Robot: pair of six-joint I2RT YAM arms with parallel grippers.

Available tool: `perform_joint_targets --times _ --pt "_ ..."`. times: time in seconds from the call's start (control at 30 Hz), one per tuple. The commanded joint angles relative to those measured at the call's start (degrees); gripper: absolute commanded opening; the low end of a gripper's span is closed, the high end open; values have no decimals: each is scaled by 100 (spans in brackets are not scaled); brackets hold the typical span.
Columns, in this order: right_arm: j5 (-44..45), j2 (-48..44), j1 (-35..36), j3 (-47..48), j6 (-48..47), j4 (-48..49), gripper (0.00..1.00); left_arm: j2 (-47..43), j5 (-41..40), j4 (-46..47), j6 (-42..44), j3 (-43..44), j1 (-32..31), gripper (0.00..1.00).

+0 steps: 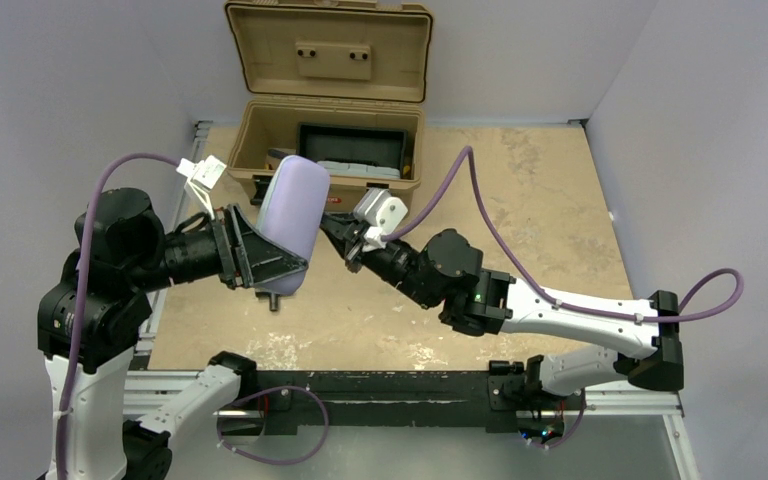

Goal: Open the umbrella

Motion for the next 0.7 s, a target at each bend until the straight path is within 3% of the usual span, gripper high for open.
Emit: perform_joint_targets --times 0.0,0.4,0.67 --pt "151 -309 -352 -48 2 521 0 -155 645 41 -1 85 -52 0" --pt "37 -664 -682 -321 -126 608 0 -169 816 -326 159 -35 -50 0" --pt "-208 -1074 -974 -754 -1235 774 0 -170 929 -993 688 -475 -165 0"
